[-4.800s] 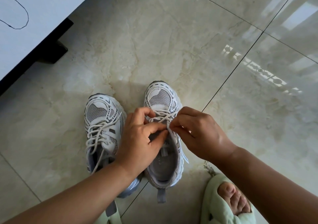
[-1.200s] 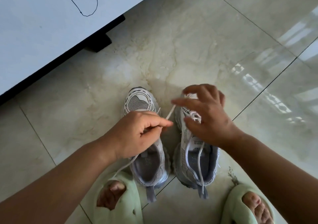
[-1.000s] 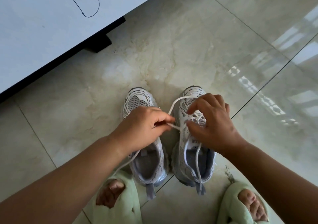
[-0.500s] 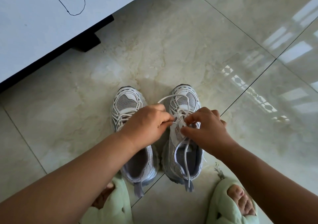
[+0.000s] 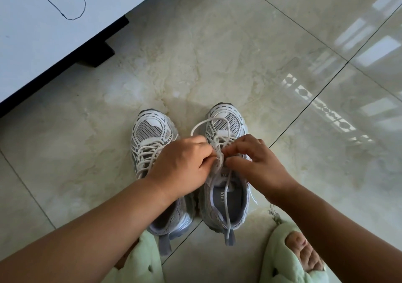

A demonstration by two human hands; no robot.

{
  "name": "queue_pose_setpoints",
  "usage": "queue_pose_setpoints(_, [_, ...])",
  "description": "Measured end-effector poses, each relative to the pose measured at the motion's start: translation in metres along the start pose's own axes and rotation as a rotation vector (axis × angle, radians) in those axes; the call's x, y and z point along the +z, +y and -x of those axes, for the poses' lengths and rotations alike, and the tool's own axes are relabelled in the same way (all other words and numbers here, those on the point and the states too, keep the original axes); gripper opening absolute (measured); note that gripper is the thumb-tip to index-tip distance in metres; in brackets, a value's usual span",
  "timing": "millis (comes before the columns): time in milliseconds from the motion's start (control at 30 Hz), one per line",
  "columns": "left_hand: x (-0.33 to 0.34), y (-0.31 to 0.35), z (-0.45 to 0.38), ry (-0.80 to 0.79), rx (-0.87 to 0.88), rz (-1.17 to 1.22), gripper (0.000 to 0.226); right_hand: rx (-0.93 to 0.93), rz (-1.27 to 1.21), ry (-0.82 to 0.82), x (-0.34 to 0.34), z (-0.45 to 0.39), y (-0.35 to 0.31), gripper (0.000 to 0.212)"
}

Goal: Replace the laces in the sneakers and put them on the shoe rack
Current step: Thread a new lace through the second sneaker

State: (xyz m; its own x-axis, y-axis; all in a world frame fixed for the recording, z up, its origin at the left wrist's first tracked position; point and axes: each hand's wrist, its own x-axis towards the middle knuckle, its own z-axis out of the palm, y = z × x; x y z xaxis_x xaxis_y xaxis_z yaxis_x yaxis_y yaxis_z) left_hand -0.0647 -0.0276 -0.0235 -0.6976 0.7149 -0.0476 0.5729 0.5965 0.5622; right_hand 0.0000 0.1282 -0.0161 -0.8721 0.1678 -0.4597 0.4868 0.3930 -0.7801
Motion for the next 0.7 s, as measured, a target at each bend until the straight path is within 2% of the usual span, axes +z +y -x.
queue_pose_setpoints(100, [0.001,-0.002,-0.001,0.018,-0.021,0.058,0.017,-0.035,0.083,0.017,0.001,-0.002,0.003,0.009])
queue_pose_setpoints(233, [0.002,-0.004,-0.001,0.084,-0.156,0.253,0.011,-0.086,0.122,0.056,0.008,-0.004,0.006,0.002])
queue_pose_setpoints(300, [0.002,-0.004,-0.001,0.105,-0.224,0.279,0.012,-0.098,0.103,0.108,0.011,-0.004,0.007,0.01])
queue_pose_setpoints(367, [0.002,-0.002,0.001,0.085,-0.199,0.305,0.017,-0.104,0.083,0.152,0.011,-0.004,0.008,0.019])
queue_pose_setpoints(433, [0.001,0.003,0.005,0.028,-0.12,0.291,0.012,-0.124,0.06,0.178,0.011,-0.004,0.009,0.016])
queue_pose_setpoints(500, [0.003,0.006,0.008,-0.014,-0.094,0.211,0.027,-0.138,0.032,0.185,0.01,-0.004,0.008,0.009])
queue_pose_setpoints(567, [0.005,0.01,0.008,-0.001,-0.115,0.162,0.026,-0.179,0.018,0.202,0.008,-0.003,0.009,0.013])
queue_pose_setpoints(633, [0.006,0.014,0.009,0.037,-0.151,0.139,0.022,-0.167,-0.017,0.292,0.0,-0.001,0.011,0.011])
queue_pose_setpoints(700, [0.008,0.014,0.01,0.082,-0.183,0.121,0.026,-0.057,-0.135,0.47,-0.016,-0.001,0.018,0.01])
